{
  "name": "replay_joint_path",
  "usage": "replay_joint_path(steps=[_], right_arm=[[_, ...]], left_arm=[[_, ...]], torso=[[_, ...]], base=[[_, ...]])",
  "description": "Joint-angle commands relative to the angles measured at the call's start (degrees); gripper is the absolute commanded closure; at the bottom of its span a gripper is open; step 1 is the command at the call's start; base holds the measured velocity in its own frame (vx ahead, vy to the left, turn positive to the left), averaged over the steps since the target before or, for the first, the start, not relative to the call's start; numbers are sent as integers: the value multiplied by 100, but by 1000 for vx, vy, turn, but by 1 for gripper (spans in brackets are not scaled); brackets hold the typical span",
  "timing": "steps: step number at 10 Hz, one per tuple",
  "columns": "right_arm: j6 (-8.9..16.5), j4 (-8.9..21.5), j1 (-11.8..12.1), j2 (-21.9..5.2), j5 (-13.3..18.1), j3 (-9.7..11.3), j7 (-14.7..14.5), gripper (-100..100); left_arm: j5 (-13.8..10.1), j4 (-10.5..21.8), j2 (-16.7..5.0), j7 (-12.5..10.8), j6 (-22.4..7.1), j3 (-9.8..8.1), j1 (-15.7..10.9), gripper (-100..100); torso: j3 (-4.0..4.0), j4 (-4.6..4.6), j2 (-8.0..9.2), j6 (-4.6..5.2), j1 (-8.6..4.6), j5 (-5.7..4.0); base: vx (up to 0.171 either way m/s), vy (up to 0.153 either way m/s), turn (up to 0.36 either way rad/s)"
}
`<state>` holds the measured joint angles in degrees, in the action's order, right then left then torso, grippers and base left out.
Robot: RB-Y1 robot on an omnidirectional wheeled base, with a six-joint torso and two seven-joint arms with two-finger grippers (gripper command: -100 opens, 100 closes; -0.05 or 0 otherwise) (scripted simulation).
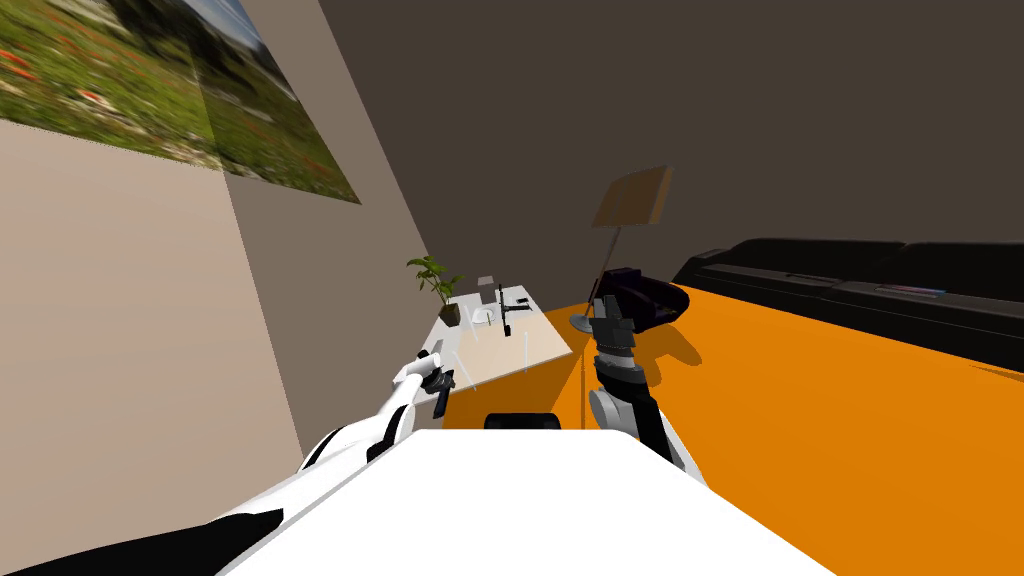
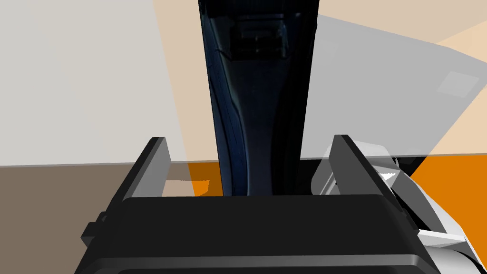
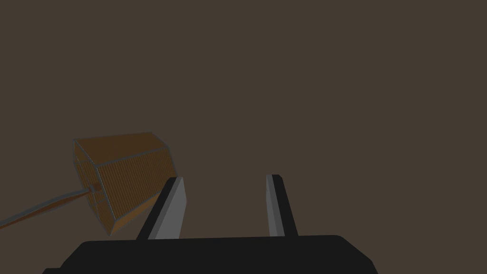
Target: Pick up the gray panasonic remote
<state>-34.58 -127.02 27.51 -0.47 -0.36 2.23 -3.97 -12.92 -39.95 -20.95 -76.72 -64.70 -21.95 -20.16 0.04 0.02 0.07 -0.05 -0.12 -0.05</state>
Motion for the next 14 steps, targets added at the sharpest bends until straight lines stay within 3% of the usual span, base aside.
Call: replay_joint_path(steps=[1,2,3,4,5,9,10,11,14], right_arm=[[0,0,0,0,0,0,0,0],[0,0,0,0,0,0,0,0],[0,0,0,0,0,0,0,0],[0,0,0,0,0,0,0,0],[0,0,0,0,0,0,0,0],[0,0,0,0,0,-1,0,0],[0,0,0,0,0,-1,0,0],[0,0,0,0,0,-1,0,0],[0,0,1,-1,0,-1,0,0]], left_arm=[[6,286,-85,163,172,-175,-93,-100],[6,356,-85,163,172,-175,-93,-100],[6,587,-143,264,294,-284,-159,-100],[5,464,-114,208,227,-229,-125,-100],[5,480,-117,223,244,-238,-127,100],[5,479,-117,219,243,-238,-125,100],[5,479,-117,220,243,-238,-125,0],[6,193,-27,61,49,-66,-27,100],[6,-104,31,-41,-74,43,40,100]], torso=[[0,0,0,0,0,0],[0,0,0,1,-5,-1],[0,0,0,-1,-1,-1],[0,0,1,0,2,0],[0,0,0,-1,8,1],[-1,0,-2,1,13,3],[0,0,-1,0,12,2],[0,1,-1,1,12,2],[0,2,-1,-2,24,2]], base=[[-5,-53,-64],[-5,-38,-18],[-6,-28,-42],[-3,-12,-9],[0,0,0],[0,0,0],[0,0,0],[1,30,77],[5,34,39]])
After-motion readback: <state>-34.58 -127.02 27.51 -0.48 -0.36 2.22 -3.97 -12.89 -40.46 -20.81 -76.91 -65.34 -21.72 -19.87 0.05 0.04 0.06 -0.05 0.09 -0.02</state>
